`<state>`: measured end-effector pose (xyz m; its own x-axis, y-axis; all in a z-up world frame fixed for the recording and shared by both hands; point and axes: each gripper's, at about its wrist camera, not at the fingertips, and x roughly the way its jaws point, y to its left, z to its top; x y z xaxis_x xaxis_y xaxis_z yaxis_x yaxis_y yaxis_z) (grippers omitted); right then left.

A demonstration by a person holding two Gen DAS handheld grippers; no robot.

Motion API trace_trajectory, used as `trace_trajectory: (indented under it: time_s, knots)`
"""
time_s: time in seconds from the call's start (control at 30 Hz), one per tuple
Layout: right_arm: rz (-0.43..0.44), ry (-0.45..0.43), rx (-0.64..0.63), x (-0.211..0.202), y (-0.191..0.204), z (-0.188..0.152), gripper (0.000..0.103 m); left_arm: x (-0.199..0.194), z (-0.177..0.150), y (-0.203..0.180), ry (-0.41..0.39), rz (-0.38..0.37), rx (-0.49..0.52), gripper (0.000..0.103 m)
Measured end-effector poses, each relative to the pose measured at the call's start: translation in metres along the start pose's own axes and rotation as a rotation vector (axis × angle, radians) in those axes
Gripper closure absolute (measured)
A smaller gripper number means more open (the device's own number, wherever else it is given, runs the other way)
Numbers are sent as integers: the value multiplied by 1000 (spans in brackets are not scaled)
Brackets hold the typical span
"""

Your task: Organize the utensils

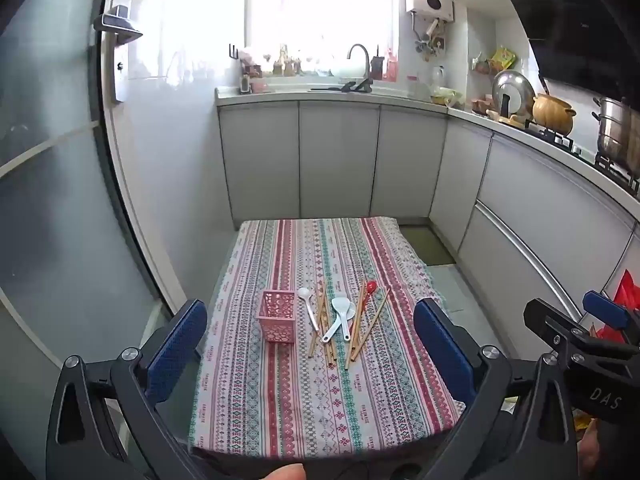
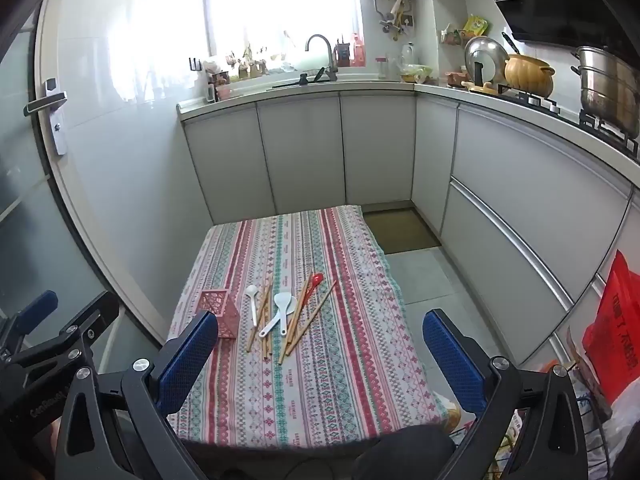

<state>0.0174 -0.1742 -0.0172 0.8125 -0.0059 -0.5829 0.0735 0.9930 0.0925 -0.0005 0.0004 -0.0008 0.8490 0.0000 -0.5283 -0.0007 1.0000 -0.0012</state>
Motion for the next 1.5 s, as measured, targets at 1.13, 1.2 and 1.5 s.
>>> trace_trajectory:
  time_s: [1.13,1.2,1.5]
  knots:
    - [31,-9,-15,4,6,0,0,4,-2,17,20,-62,-62,0]
    - [34,-7,-19,4,6,0,0,5,-2,17,21,-59,-65,0]
    - [34,-6,-29,7,7,-1,0,2,-1,18,19,-72,-72,0]
